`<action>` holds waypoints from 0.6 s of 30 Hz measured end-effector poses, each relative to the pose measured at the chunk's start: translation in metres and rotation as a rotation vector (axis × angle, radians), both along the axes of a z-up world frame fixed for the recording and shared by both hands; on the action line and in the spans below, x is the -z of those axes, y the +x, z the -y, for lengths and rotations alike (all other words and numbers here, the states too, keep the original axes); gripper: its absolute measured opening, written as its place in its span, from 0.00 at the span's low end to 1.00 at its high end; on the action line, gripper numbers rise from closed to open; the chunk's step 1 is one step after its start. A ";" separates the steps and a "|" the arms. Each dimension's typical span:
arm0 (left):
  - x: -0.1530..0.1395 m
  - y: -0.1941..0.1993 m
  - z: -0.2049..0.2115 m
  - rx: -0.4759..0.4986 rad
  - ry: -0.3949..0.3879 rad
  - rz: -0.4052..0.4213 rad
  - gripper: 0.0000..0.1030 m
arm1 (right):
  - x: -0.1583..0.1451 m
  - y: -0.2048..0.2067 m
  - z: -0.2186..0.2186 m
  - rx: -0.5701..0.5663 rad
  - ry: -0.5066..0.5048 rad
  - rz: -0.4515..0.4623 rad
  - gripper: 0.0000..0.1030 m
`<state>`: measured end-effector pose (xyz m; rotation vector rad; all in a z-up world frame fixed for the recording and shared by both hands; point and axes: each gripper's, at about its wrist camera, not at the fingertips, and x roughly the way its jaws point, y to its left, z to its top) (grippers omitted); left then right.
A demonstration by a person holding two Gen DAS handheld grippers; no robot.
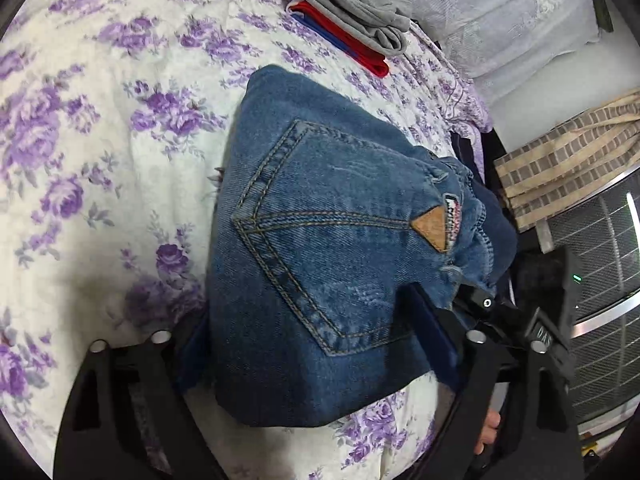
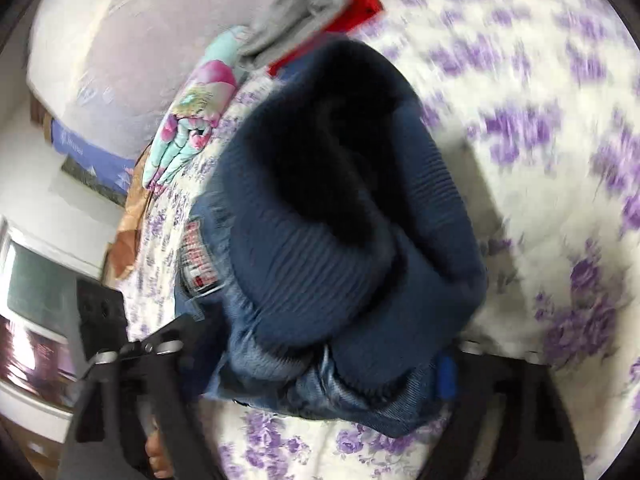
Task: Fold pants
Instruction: 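Grasp the folded jeans with both tools and carry them onto the grey clothes stack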
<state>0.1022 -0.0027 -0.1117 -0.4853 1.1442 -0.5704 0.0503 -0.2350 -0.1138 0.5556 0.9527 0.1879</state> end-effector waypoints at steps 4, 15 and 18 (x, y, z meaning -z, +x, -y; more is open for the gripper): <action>-0.016 -0.006 0.004 -0.005 0.045 0.043 0.64 | -0.018 -0.008 -0.012 -0.020 -0.081 0.061 0.55; -0.095 0.051 0.014 -0.058 0.056 0.124 0.55 | -0.102 0.068 0.004 -0.139 -0.116 0.200 0.55; -0.157 0.133 0.026 -0.065 0.069 0.210 0.55 | -0.151 0.142 0.022 -0.120 -0.095 0.282 0.55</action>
